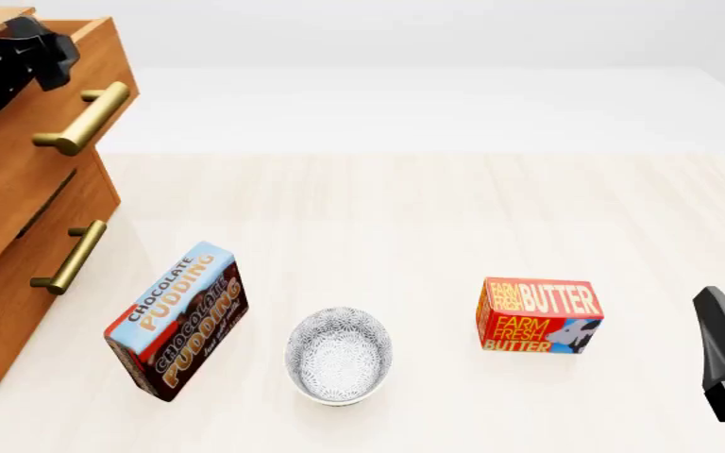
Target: Put the bowl in the top drawer of the cabinet.
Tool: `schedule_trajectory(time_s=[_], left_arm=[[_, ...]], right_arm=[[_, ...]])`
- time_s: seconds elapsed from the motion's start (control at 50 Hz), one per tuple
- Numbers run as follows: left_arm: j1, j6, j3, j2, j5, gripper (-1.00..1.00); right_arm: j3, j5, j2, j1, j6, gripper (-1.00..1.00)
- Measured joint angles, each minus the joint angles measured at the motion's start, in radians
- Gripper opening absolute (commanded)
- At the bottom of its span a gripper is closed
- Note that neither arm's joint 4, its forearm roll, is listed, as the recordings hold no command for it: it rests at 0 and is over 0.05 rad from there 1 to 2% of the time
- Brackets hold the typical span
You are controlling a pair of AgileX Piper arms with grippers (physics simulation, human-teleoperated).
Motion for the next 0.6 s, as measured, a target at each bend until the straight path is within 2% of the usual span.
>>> schedule_trajectory(time_s=[0.6], left_arm=[[-0.093,0.000,-0.025,0.018,0.031,1.00]], right_arm=[[0.000,0.000,0.000,0.000,0.000,1.00]])
